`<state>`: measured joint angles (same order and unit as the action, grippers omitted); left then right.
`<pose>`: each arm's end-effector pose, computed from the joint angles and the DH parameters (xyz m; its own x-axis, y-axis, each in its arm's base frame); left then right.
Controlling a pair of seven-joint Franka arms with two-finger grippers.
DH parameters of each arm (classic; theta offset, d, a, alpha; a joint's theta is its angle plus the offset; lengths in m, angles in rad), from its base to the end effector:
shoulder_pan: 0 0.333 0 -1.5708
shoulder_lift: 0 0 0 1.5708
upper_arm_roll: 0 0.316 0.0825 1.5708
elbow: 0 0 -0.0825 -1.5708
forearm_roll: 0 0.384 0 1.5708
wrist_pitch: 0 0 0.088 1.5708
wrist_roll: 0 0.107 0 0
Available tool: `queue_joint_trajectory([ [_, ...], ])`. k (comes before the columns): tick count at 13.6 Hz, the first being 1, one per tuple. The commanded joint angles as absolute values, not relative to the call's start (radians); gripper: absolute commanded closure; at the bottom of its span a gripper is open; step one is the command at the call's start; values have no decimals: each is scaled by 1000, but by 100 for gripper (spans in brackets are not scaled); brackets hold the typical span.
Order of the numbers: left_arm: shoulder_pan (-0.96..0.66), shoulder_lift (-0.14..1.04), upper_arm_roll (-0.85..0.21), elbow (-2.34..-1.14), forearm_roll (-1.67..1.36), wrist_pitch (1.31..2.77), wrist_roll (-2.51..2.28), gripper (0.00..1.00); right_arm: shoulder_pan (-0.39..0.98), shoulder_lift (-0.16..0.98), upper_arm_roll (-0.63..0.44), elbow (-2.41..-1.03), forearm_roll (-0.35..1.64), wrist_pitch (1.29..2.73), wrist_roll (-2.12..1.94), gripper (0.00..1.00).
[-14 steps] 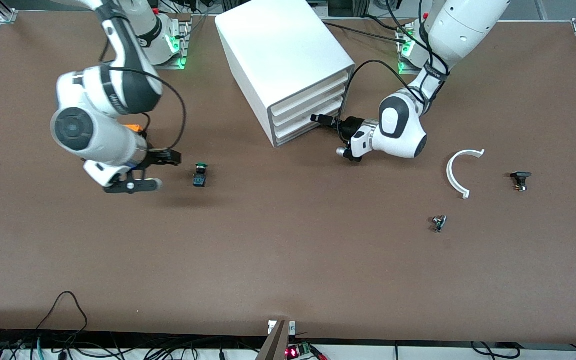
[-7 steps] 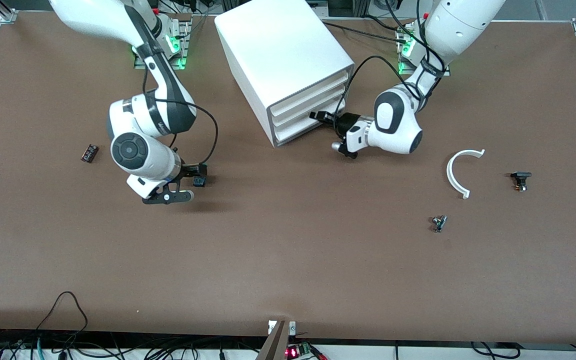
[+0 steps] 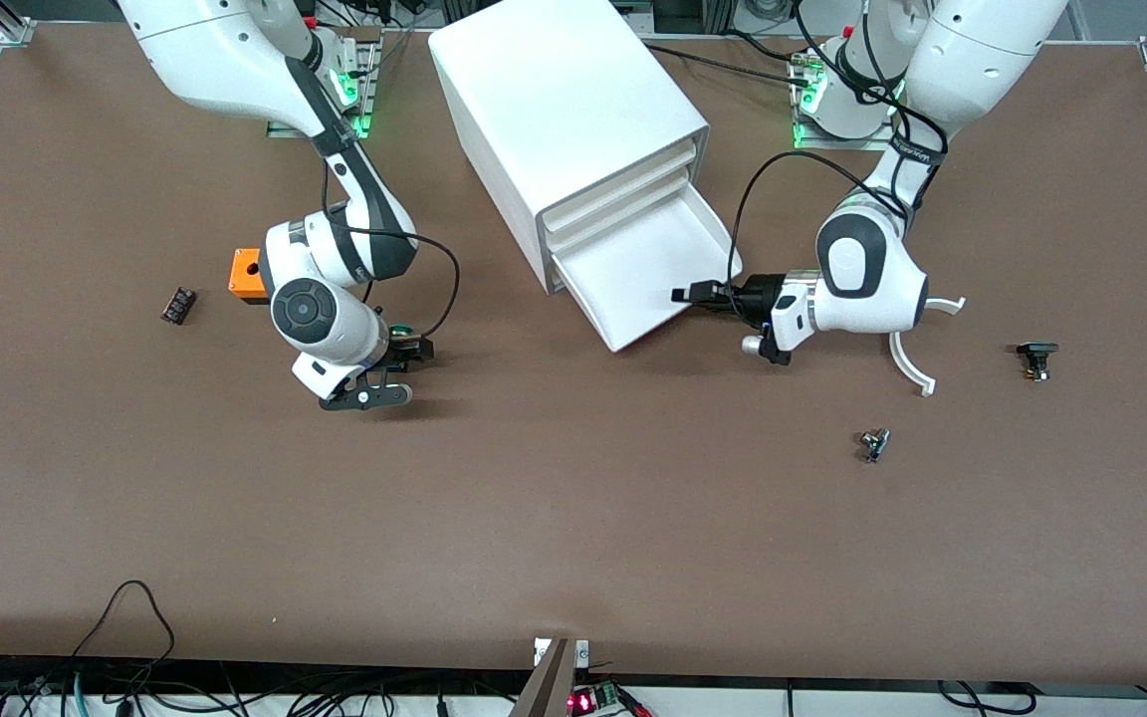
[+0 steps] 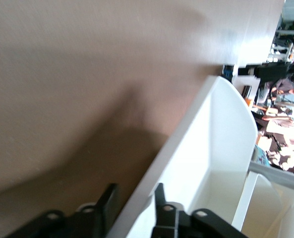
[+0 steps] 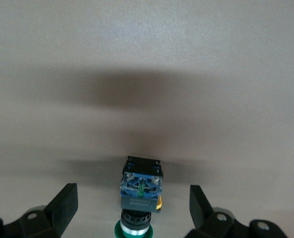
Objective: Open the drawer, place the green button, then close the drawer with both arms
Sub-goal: 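Grasp the blue button with the right gripper while the left gripper withdraws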
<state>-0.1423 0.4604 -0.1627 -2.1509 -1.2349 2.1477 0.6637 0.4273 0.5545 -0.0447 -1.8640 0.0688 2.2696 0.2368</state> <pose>0.4990 -0.2010 0.1751 0.9727 -0.0926 -0.2128 0.1213 -0.5786 0.8066 0.5775 0.2356 0.2063 0.9838 0.1003 -0.1489 0.1034 -0.9946 0.0133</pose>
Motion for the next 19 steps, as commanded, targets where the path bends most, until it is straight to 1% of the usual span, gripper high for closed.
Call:
queue_joint_trajectory([
  [1, -112, 384, -156, -2154, -1230, 2157, 638, 0, 425, 549, -34, -1905, 81, 2304, 244, 0],
  [4, -36, 252, -94, -2154, -1134, 2157, 635, 0, 423, 563, -34, -1914, 81, 2310, 302, 0],
  [6, 17, 184, -89, -2151, -1062, 2157, 638, 0, 423, 568, -32, -1921, 81, 2319, 321, 0],
  [8, 75, 114, -71, -2120, -888, 2139, 637, 0, 423, 575, -32, -1919, 81, 2319, 321, 2],
  [9, 89, 94, -52, -2056, -759, 2091, 635, 0, 423, 580, -32, -1916, 81, 2319, 324, 7],
  [11, 92, 84, -25, -1895, -561, 1914, 626, 0, 423, 584, -32, -1911, 81, 2318, 322, 17],
  [12, 94, 71, -12, -1826, -454, 1852, 617, 0, 422, 584, -32, -1908, 81, 2313, 322, 29],
  [14, 94, 39, -12, -1719, -294, 1711, 473, 0, 423, 583, -32, -1907, 77, 2313, 307, 57],
  [15, 81, 19, -20, -1683, -205, 1657, 387, 0, 423, 581, -32, -1904, 69, 2313, 305, 65],
  [16, 75, 9, -35, -1655, -128, 1617, 309, 0, 423, 580, -32, -1895, 69, 2312, 302, 69],
  [17, 74, 2, -67, -1635, -70, 1579, 237, 0, 423, 575, -32, -1890, 69, 2312, 301, 71],
  [19, 66, -34, -93, -1641, 10, 1534, 106, 0, 423, 572, -32, -1852, 69, 2307, 276, 73],
])
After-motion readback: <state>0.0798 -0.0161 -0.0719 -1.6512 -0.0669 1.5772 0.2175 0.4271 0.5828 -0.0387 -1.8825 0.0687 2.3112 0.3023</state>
